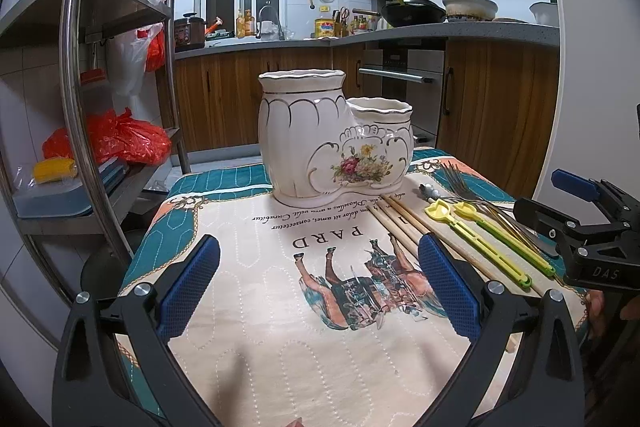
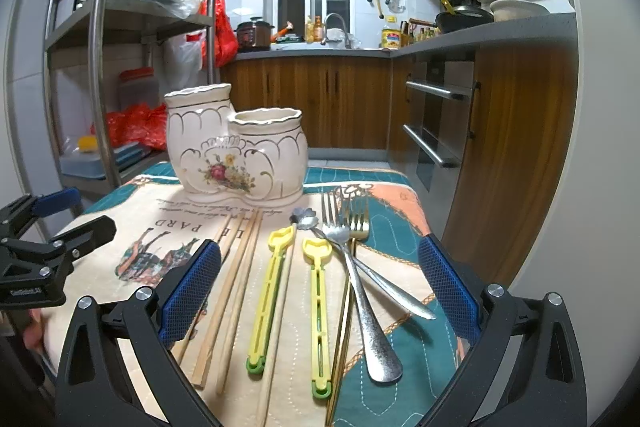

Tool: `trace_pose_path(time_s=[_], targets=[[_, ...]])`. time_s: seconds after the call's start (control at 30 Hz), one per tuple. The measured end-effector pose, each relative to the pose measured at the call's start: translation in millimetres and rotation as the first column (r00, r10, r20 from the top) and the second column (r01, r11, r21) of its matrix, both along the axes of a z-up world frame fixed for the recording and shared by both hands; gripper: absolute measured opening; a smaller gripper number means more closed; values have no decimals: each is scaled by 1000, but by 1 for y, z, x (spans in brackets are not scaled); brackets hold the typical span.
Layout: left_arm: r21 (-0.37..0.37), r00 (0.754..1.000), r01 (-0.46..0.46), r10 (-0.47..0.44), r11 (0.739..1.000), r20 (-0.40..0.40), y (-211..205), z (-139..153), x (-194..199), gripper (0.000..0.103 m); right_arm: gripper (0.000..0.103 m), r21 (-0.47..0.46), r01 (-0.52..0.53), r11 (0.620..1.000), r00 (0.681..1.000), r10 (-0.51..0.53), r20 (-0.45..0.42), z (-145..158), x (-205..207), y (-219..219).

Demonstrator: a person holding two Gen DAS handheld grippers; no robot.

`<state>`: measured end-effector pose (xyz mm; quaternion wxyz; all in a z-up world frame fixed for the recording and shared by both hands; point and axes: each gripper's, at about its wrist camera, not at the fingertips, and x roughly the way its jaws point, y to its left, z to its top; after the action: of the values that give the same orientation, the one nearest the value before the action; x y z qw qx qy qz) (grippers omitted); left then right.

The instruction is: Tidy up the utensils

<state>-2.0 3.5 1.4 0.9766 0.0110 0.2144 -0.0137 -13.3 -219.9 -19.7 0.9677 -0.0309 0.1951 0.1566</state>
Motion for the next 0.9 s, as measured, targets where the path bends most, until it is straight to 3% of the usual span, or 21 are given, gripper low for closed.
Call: trace_pose_path(time_s=[0.07,0.9], targets=[[0,1000,-1,1,1000,1,-2,-3,2,98,98,5,3,1000,1000,-3,-8,2,17,-7],[0,1000,-1,1,1000,-1,-3,-3,2,98,98,5,2,1000,1000,-2,-12,2,14,-6]])
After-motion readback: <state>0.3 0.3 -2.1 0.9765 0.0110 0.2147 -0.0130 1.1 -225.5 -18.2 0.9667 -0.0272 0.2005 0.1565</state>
